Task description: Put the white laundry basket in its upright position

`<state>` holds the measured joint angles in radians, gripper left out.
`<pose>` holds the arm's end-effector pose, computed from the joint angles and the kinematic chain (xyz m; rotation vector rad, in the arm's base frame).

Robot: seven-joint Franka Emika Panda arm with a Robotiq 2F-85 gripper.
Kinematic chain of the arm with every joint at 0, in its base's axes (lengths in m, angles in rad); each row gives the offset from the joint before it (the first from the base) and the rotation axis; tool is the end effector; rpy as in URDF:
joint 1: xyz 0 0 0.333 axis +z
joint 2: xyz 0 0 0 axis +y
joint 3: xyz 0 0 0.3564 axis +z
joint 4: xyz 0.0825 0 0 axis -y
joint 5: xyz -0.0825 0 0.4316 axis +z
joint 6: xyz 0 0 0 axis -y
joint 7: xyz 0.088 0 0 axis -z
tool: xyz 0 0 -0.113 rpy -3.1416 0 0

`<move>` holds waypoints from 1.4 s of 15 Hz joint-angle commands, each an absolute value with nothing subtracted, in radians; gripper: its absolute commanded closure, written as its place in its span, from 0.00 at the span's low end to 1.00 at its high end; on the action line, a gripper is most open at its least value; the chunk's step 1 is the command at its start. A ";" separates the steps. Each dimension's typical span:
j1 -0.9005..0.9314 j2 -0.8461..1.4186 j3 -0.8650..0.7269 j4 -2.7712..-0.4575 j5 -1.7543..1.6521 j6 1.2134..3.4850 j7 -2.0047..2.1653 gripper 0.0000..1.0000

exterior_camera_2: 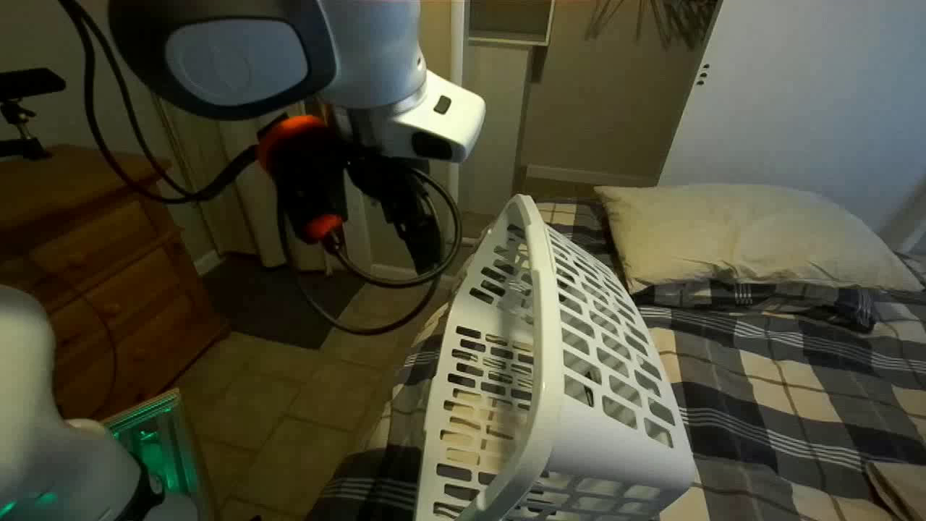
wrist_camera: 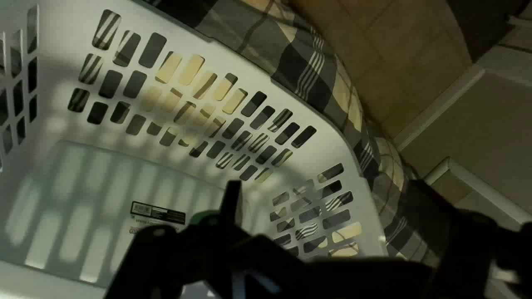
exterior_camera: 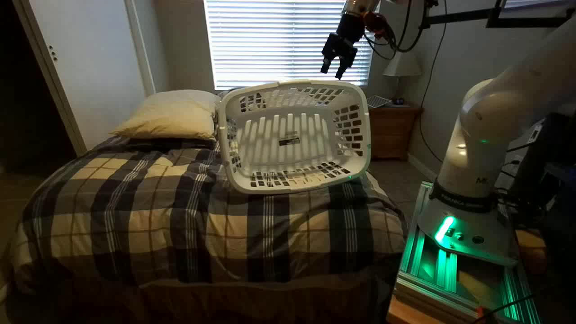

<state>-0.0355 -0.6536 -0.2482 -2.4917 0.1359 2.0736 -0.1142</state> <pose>0.3858 -0.1155 0.5357 -2.8711 0.2724 -0.3796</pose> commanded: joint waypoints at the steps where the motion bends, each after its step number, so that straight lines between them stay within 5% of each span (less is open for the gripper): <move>1: -0.059 -0.649 -0.229 -2.490 0.151 2.070 -0.127 0.00; 21: -0.101 -0.316 -0.188 -2.362 -0.439 2.472 -0.533 0.00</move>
